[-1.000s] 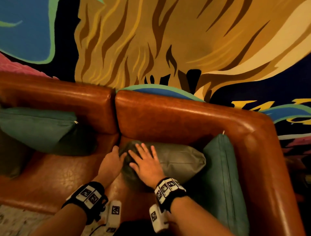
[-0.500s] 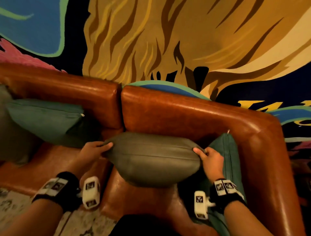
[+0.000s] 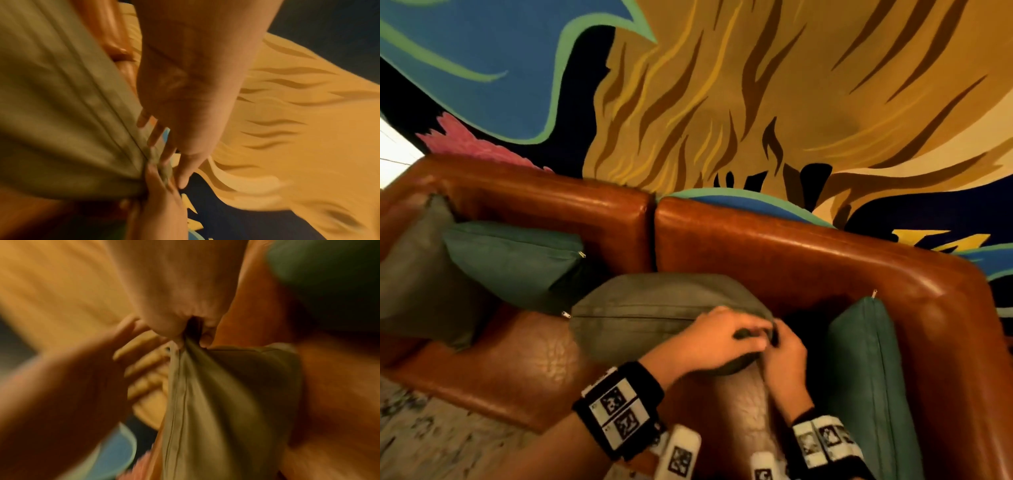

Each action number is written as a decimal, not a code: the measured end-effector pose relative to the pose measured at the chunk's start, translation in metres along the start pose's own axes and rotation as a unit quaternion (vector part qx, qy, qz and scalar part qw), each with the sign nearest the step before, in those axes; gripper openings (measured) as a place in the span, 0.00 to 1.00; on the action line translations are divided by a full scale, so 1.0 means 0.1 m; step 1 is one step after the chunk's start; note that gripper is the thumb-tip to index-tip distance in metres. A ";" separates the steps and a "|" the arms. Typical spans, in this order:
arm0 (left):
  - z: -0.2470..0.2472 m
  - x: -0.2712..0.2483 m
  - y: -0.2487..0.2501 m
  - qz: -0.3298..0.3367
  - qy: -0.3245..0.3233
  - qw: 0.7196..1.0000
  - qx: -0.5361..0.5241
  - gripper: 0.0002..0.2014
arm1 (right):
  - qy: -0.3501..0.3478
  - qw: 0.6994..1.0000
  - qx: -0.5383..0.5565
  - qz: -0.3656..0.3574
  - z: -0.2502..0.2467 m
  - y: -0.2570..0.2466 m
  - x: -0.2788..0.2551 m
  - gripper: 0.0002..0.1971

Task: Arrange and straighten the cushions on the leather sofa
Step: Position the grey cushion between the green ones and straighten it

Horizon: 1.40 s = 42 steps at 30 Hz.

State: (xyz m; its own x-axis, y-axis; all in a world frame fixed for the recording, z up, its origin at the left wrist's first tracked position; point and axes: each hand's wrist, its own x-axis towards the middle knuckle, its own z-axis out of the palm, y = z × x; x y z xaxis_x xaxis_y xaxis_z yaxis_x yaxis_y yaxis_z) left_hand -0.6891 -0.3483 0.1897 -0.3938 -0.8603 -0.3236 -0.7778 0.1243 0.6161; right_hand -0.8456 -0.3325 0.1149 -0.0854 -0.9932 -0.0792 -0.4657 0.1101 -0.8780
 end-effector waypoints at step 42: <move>0.17 -0.05 -1.89 -0.220 0.238 0.945 -0.046 0.13 | 0.049 0.990 -0.114 0.064 0.14 -0.39 0.14 0.09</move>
State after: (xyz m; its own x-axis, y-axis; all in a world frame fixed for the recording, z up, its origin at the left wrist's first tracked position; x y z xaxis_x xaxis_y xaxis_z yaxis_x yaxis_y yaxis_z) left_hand -0.5488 -0.3591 0.0624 0.2390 -0.9465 -0.2168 -0.7611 -0.3212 0.5635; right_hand -0.8160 -0.3510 0.1414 -0.2359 -0.9635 -0.1266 -0.6317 0.2510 -0.7334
